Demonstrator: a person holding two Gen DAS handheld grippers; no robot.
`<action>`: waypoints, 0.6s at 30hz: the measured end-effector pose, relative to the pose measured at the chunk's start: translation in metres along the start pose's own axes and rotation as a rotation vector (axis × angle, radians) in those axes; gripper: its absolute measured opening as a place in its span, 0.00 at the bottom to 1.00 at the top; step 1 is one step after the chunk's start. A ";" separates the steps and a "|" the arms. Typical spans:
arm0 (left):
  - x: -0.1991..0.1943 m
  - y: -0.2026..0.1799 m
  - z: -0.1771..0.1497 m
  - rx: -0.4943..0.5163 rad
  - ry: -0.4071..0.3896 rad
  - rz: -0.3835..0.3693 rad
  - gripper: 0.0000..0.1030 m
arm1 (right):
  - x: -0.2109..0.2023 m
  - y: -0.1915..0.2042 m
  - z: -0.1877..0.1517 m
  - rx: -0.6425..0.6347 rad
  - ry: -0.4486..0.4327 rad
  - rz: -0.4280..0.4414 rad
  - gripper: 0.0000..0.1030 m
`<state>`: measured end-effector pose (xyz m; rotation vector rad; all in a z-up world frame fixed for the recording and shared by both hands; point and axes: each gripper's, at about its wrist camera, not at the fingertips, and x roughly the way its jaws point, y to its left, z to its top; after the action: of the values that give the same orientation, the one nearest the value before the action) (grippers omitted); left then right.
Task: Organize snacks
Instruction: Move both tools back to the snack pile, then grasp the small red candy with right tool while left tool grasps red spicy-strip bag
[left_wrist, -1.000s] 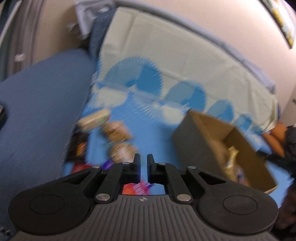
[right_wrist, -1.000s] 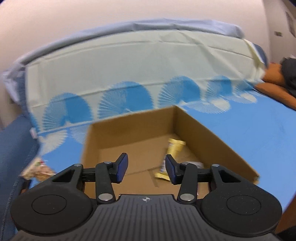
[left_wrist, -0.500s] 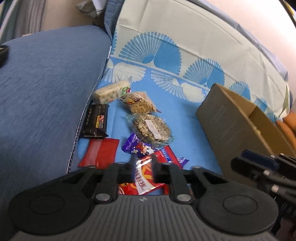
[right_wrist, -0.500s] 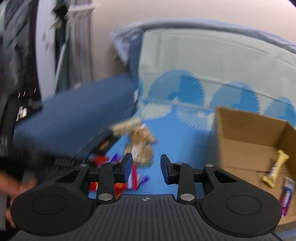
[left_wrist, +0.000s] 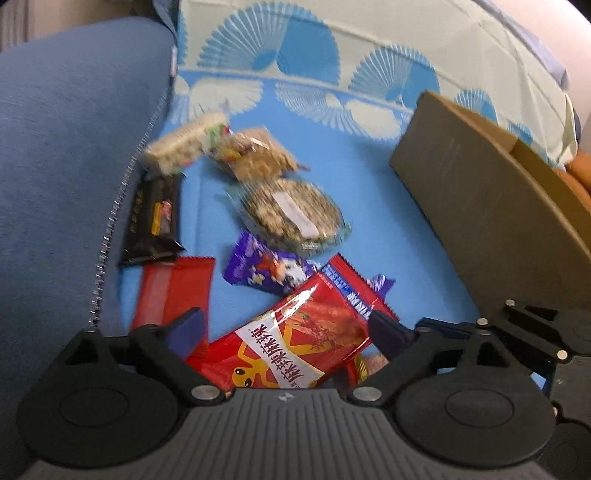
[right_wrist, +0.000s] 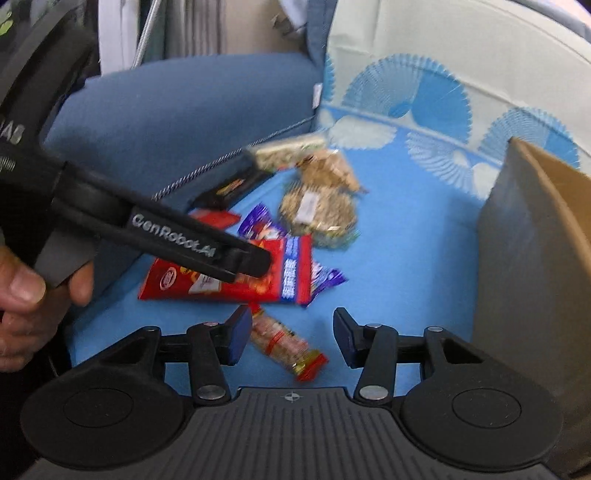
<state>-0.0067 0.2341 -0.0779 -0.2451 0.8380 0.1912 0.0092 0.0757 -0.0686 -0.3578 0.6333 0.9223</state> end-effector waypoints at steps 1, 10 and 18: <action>0.004 -0.002 0.000 0.009 0.022 0.005 0.99 | 0.002 0.002 -0.001 -0.007 0.009 0.004 0.49; 0.010 -0.015 -0.004 0.098 0.053 0.042 0.99 | 0.010 0.006 -0.006 -0.038 0.069 0.048 0.20; 0.004 -0.024 -0.007 0.151 0.034 0.034 0.96 | -0.001 0.002 -0.010 -0.041 0.091 -0.033 0.18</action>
<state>-0.0027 0.2092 -0.0819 -0.0926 0.8863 0.1547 0.0042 0.0709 -0.0754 -0.4482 0.6908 0.8918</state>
